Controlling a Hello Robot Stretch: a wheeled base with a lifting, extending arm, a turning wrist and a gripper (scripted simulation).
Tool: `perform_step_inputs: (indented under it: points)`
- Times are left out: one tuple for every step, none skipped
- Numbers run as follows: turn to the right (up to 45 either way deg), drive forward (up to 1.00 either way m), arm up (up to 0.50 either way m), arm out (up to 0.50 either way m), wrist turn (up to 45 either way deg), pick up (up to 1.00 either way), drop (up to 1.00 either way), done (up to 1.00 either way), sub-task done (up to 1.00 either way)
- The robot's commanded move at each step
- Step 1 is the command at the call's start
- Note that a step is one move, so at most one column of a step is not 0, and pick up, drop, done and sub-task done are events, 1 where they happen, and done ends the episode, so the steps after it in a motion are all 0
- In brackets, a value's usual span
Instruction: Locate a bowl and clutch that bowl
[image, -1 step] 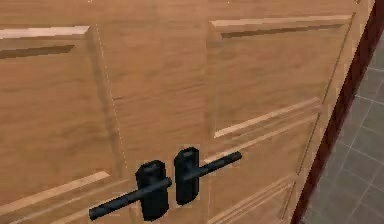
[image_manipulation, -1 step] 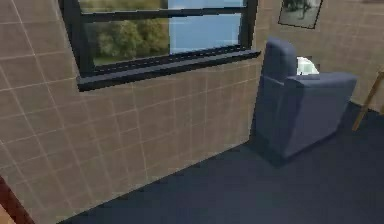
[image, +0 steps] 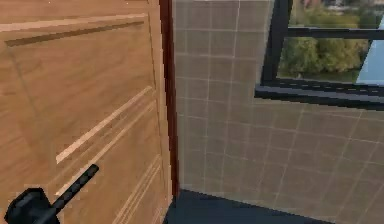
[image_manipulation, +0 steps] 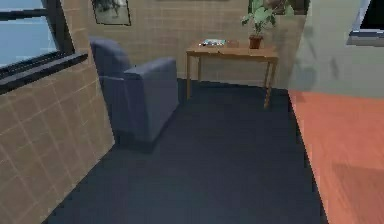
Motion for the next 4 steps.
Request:
perform_step_inputs:
  points:
    - [45.0,0.00,0.00,0.00,0.0,0.00,0.00,0.00,0.00]
    - [45.0,0.00,0.00,0.00,0.0,0.00,0.00,0.00,0.00]
    - [15.0,0.00,0.00,0.00,0.0,0.00,0.00,0.00,0.00]
    - [0.0,0.15,0.00,0.00,0.0,0.00,0.00,0.00,0.00]
